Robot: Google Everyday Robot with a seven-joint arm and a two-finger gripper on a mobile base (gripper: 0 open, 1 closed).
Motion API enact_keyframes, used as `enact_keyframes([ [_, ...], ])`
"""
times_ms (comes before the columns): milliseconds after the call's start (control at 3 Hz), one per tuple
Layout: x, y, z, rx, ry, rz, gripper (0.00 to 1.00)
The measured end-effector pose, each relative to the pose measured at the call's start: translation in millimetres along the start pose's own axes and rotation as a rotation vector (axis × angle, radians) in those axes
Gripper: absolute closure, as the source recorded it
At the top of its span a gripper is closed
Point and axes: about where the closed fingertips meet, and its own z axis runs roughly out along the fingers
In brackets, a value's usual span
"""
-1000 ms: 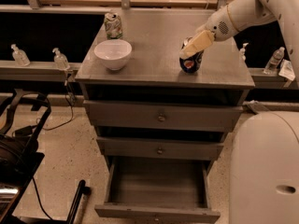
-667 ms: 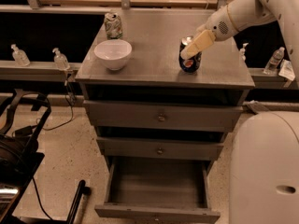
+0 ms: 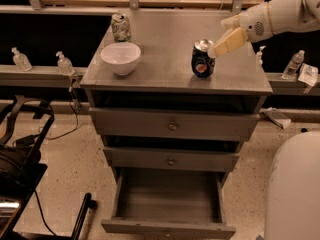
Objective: Pick pepsi can from bottom drawer and place on counter
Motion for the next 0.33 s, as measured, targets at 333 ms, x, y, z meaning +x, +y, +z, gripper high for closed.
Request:
enact_keyframes([
  [333, 0.0, 0.0, 0.1, 0.0, 0.0, 0.0, 0.0],
])
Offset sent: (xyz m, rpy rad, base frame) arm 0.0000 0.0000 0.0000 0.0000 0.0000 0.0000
